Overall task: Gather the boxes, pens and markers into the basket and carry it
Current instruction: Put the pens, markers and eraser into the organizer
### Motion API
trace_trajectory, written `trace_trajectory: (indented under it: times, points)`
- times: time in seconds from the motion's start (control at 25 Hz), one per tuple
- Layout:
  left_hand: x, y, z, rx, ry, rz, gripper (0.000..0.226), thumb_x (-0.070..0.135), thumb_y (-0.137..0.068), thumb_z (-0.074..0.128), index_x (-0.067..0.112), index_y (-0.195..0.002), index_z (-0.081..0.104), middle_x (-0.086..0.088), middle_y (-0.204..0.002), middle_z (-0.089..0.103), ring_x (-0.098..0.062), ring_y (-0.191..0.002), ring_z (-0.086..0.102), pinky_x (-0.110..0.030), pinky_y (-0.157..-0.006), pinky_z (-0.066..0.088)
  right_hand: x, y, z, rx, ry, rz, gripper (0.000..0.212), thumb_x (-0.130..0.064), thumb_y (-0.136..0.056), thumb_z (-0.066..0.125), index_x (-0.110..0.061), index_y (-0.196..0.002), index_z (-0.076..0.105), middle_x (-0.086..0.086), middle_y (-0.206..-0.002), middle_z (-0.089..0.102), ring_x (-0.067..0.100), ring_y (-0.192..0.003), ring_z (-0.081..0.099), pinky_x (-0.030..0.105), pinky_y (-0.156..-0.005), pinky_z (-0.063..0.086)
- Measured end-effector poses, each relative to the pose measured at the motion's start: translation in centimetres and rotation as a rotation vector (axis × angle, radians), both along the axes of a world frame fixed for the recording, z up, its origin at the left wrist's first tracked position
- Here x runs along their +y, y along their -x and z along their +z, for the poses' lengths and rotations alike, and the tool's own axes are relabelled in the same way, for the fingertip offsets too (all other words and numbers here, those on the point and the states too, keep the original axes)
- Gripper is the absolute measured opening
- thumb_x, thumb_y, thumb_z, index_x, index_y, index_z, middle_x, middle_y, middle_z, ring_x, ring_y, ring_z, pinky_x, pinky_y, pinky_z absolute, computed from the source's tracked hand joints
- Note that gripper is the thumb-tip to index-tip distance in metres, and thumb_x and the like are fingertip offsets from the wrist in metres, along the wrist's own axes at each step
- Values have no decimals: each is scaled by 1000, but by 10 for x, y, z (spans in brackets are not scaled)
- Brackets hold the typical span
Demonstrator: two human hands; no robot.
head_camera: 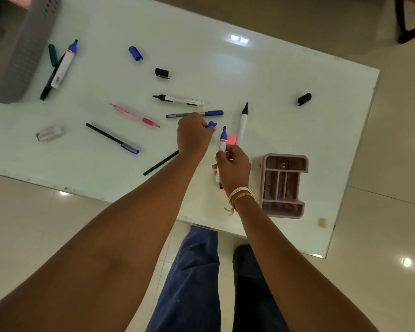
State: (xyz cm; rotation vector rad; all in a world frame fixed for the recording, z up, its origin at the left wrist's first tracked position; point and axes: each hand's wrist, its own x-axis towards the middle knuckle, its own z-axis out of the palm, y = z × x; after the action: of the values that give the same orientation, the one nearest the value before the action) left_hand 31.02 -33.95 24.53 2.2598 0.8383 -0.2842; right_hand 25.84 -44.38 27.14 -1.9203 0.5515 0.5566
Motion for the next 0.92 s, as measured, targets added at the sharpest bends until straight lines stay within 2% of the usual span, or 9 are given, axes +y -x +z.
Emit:
trace_trajectory:
  times: [0.08,0.16,0.28,0.4,0.52,0.64,0.92]
  points:
    - [7,4,8,-53,182,40,26,24,-80,76,4,-94,69,-9,-88,70,-17,-71,66,-26,-61,58,-3,-4,5,-7,23,20,23,-23,-96,53,-12,-114,62,8,-102,67,27,-91,67,41,-88,59]
    - [16,10,17,-90,379,99,24,17,-81,75,4,-101,69,-9,-89,71,-15,-69,69,-22,-53,58,-6,-9,9,-42,60,61,30,-24,-98,51,-14,-124,61,10,-113,66,29,-100,64,47,-94,55]
    - [29,15,28,-134,610,225,20,7,-86,68,4,-106,69,-12,-98,72,-16,-80,72,-24,-58,60,-7,-13,15,-96,115,161,29,-23,-99,49,-17,-125,61,8,-114,64,27,-103,62,44,-95,53]
    - [35,19,36,-155,678,222,23,3,-90,62,1,-111,67,-13,-105,70,-16,-86,71,-21,-65,60,-6,-10,18,-128,147,228,30,-23,-99,49,-19,-127,60,7,-117,64,23,-106,61,34,-97,49]
    - [40,22,41,-137,652,113,26,0,-91,59,1,-116,65,-13,-113,68,-16,-93,67,-15,-70,58,-7,-6,19,-198,170,297,30,-21,-98,51,-19,-126,62,7,-114,64,21,-100,60,32,-94,48]
    - [44,22,46,-122,713,79,30,1,-90,60,2,-120,63,-14,-110,68,-19,-95,68,-21,-79,59,-11,-1,20,-245,213,385,29,-20,-98,51,-19,-124,63,8,-105,64,17,-88,55,31,-86,48]
    - [12,48,51,-251,1023,431,30,6,-94,55,3,-123,61,-14,-110,68,-21,-91,72,-31,-82,60,-5,2,31,-178,125,244,29,-36,-96,55,-14,-104,72,-5,-68,55,8,-58,46,22,-65,40]
